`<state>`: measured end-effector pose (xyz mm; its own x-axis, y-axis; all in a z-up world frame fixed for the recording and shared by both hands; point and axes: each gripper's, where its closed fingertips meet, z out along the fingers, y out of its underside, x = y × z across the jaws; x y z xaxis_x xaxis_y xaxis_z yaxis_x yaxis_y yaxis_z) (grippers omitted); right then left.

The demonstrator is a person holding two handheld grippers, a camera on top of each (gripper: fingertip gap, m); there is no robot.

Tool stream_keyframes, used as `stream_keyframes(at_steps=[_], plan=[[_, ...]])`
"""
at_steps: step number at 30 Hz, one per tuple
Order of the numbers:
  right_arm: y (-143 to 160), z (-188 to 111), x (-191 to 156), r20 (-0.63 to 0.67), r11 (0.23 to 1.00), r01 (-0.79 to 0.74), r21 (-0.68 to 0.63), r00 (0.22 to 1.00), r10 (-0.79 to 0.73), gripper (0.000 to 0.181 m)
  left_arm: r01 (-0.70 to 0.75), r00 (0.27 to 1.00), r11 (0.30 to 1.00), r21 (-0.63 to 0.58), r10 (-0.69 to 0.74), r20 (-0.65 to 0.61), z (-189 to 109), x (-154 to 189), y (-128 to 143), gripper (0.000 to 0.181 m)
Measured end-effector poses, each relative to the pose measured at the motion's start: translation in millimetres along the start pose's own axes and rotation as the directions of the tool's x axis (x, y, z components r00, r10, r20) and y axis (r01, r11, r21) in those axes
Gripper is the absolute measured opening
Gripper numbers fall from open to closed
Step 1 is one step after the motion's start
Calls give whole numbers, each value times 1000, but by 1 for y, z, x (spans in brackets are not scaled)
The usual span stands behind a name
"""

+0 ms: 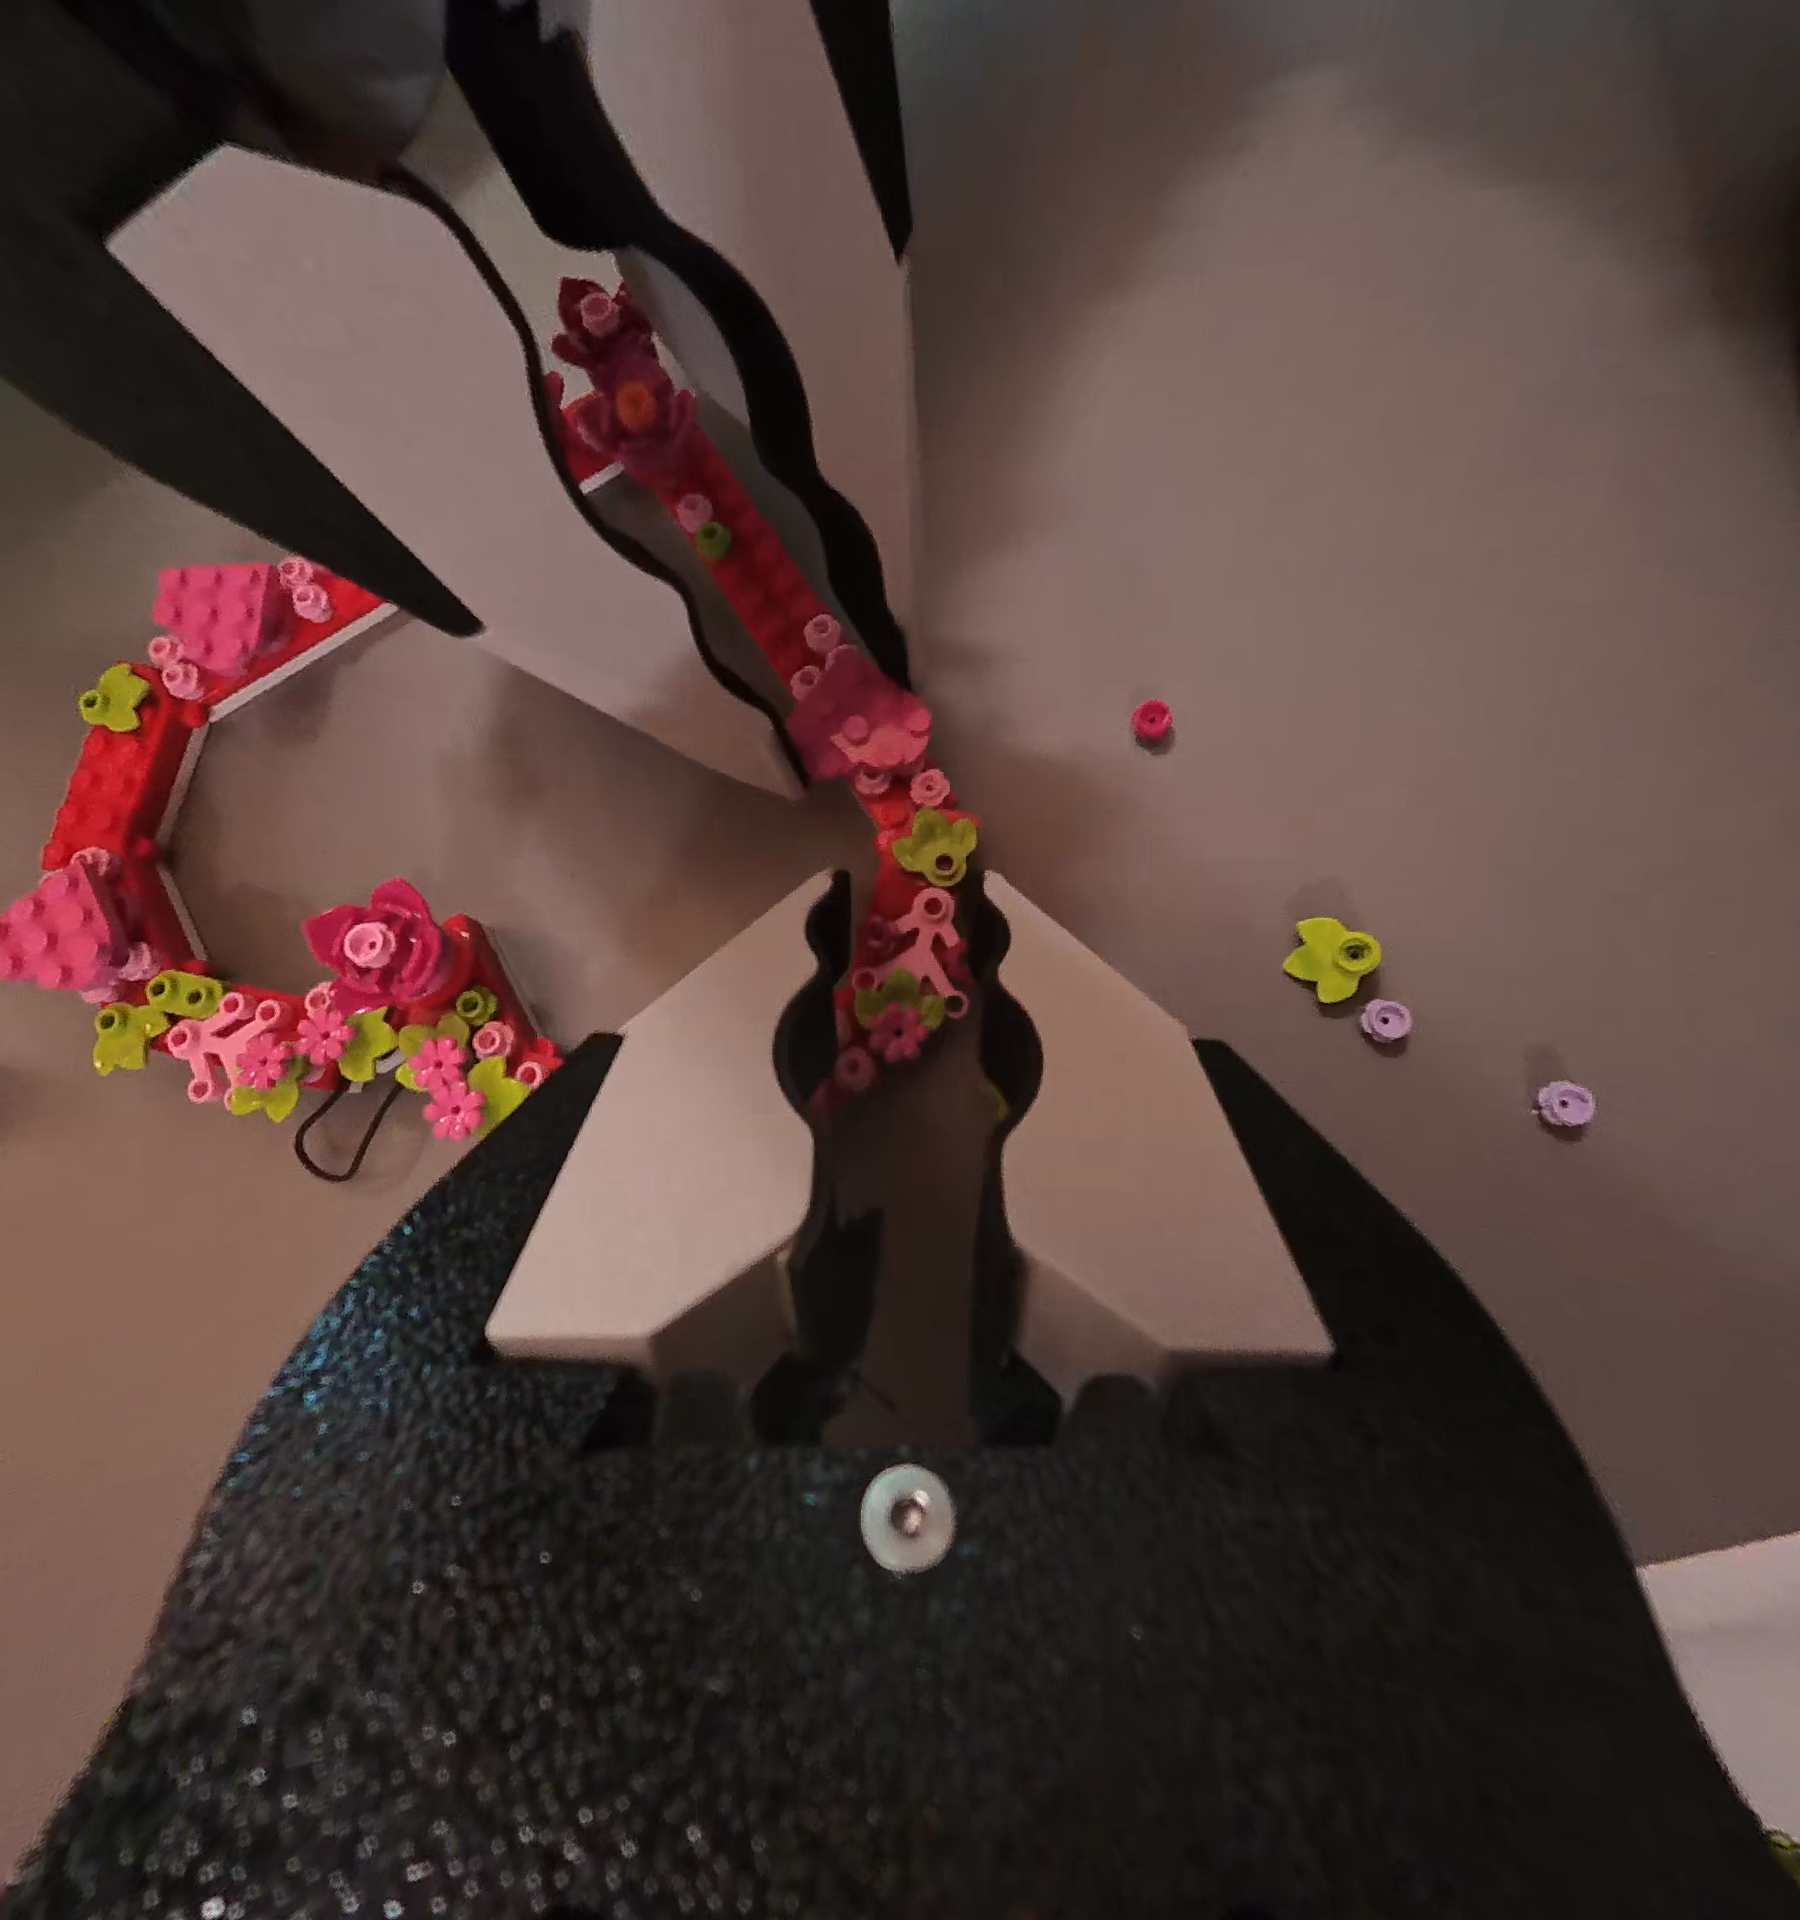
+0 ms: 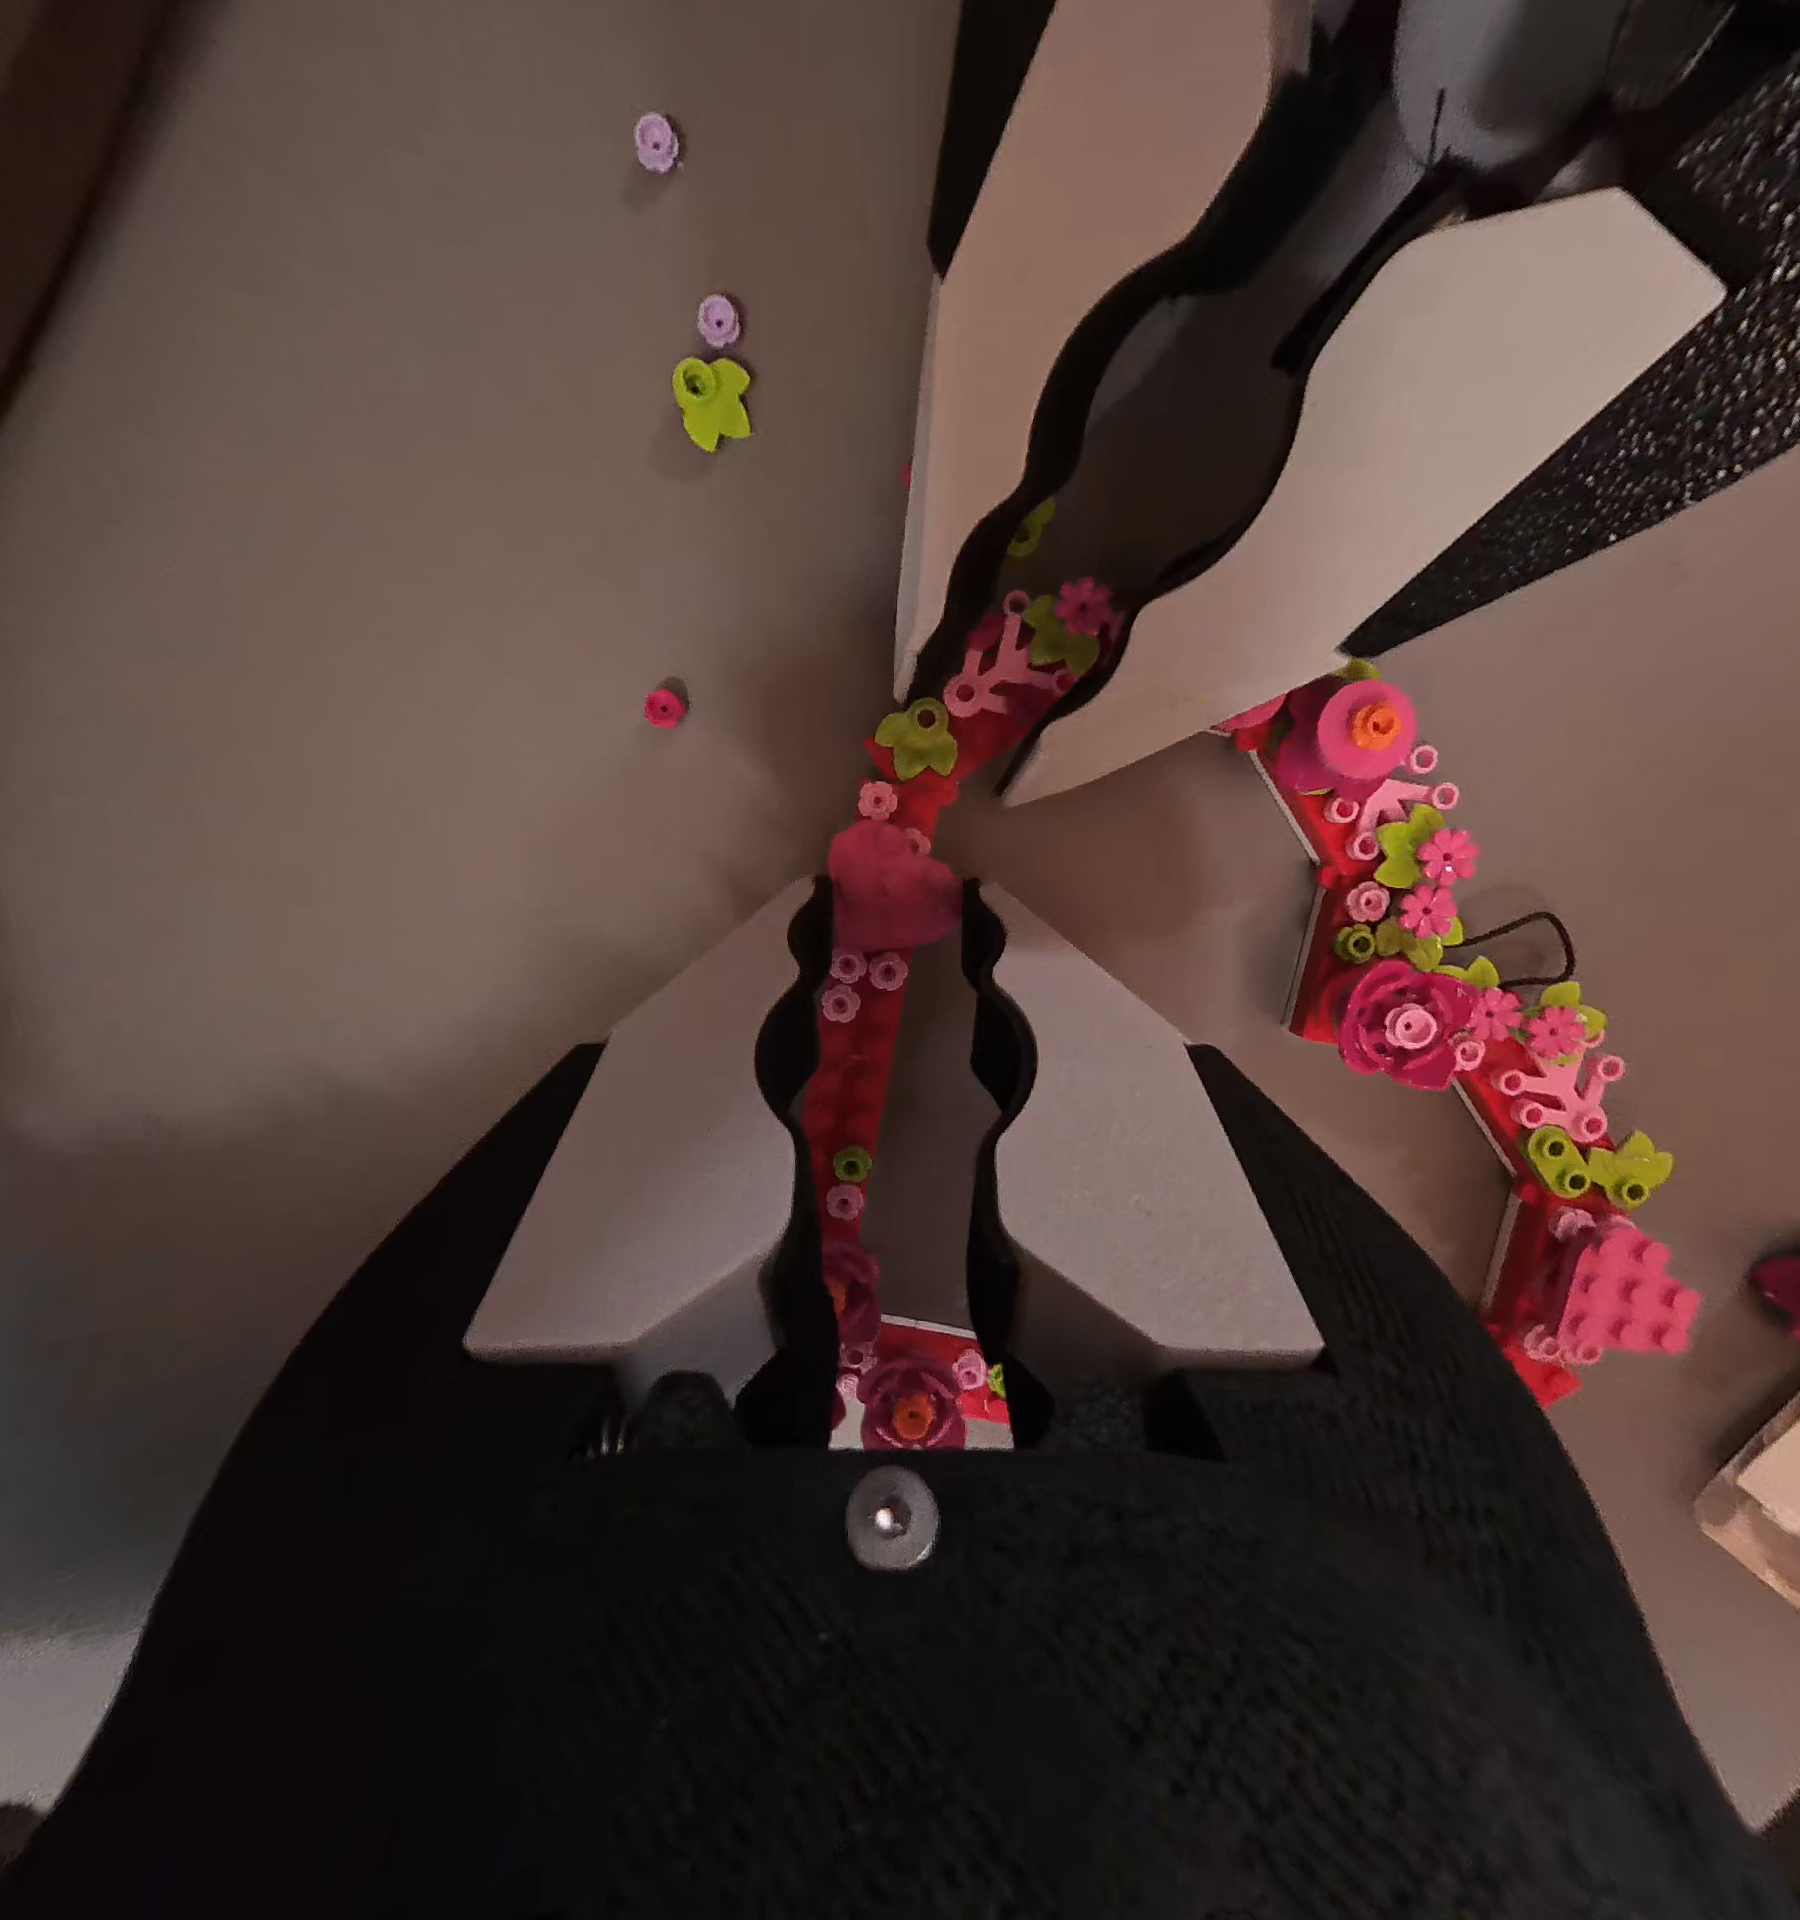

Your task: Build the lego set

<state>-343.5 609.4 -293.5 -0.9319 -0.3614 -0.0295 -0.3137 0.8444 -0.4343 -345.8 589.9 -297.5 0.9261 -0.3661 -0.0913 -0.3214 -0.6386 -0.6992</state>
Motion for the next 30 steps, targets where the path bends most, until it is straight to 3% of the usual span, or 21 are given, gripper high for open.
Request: stream_keyframes(at_steps=[13, 30], plan=[[1, 1, -1, -5, 999, 48, -13, 999, -48, 23, 11, 1000, 1000, -2, -11, -6, 0, 0, 0, 21], [-1, 4, -4, 74, 963, 191, -190, 981, -180, 23, 18, 1000, 1000, -5, -18, -14, 0, 1, 1, 26]])
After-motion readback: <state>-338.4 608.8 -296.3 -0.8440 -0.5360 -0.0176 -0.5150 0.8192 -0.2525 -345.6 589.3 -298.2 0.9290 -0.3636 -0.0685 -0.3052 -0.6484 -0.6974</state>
